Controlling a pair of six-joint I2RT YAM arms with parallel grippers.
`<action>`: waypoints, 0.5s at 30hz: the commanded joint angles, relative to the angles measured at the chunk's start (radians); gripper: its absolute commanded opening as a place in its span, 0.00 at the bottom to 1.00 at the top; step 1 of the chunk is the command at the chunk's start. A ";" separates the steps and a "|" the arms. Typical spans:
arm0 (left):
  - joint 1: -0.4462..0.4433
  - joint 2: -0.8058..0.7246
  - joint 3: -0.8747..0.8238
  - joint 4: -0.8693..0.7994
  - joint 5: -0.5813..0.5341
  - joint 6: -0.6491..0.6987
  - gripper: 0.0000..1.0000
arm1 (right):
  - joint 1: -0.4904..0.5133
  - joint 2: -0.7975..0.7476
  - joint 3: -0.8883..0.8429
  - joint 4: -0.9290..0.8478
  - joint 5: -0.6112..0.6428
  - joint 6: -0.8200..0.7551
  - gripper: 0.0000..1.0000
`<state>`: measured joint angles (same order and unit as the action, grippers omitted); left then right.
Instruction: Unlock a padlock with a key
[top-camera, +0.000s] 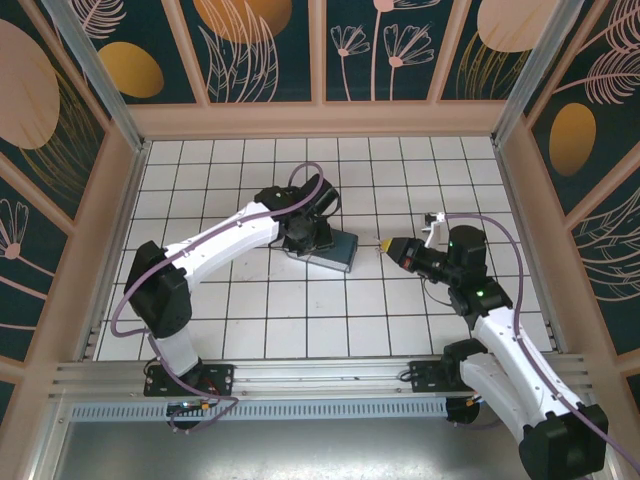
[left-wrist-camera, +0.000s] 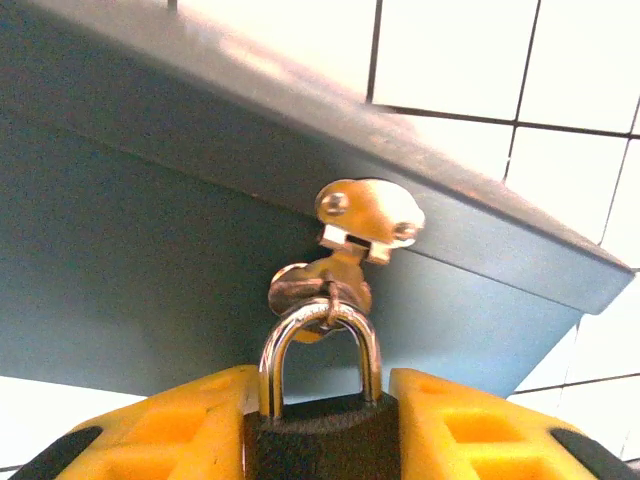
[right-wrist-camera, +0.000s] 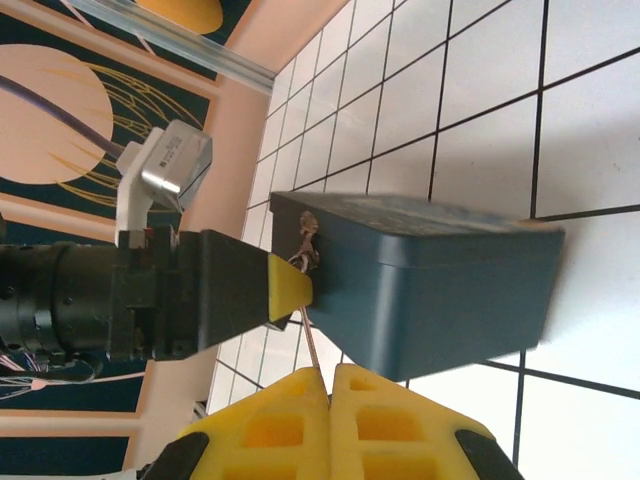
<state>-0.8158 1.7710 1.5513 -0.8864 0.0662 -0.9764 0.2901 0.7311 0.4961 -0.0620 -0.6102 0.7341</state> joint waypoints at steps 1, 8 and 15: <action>0.003 0.042 0.070 -0.083 -0.004 -0.027 0.39 | 0.009 -0.020 0.036 0.011 -0.019 -0.008 0.00; 0.008 0.129 0.173 -0.103 -0.011 0.006 0.50 | 0.010 -0.004 0.050 0.013 -0.025 -0.019 0.00; 0.022 0.082 0.217 -0.123 -0.067 0.103 0.61 | 0.030 -0.034 -0.004 0.027 -0.023 0.025 0.00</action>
<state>-0.8093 1.8828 1.7382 -0.9592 0.0456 -0.9340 0.2985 0.7238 0.5056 -0.0605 -0.6258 0.7395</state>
